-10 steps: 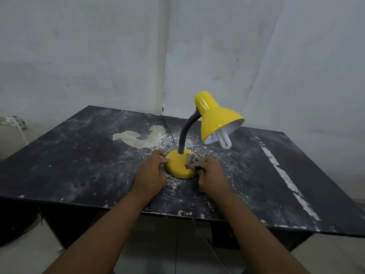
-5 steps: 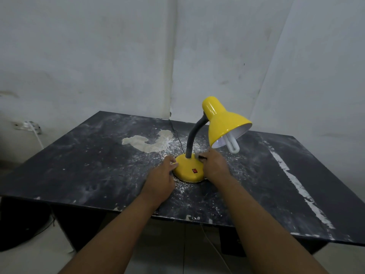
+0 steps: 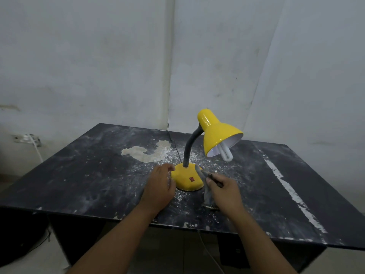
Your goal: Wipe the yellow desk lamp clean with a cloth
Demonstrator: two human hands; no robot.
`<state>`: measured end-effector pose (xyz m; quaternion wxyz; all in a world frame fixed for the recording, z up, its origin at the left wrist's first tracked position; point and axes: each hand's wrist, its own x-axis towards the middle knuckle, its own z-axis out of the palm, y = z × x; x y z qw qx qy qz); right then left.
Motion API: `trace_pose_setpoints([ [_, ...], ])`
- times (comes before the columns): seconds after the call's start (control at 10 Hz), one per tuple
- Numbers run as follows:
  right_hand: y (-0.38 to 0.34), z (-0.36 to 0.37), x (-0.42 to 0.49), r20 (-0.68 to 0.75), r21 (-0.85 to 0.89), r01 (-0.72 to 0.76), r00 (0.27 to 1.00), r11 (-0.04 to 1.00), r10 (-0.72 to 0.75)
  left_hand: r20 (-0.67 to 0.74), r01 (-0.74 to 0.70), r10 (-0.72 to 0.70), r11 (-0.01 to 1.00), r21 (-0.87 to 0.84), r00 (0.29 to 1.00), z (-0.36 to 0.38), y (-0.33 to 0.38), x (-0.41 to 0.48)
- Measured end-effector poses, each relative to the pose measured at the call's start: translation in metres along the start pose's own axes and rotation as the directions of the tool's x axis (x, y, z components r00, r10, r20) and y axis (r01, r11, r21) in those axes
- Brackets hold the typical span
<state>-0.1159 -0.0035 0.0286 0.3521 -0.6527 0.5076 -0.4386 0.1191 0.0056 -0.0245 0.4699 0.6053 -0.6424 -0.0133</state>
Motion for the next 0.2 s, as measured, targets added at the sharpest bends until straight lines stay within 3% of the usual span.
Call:
trace_pose_setpoints([
  [0.1,-0.011,-0.009,-0.015,-0.004,0.090,0.017,1.000,0.996,-0.017,-0.071,-0.022,0.011,0.988,-0.151,0.997,-0.001,0.018,-0.002],
  [0.2,-0.016,-0.010,-0.022,-0.017,0.092,0.095,0.995,0.991,-0.094,0.138,0.315,-0.283,0.825,-0.470,0.949,0.000,0.051,0.006],
])
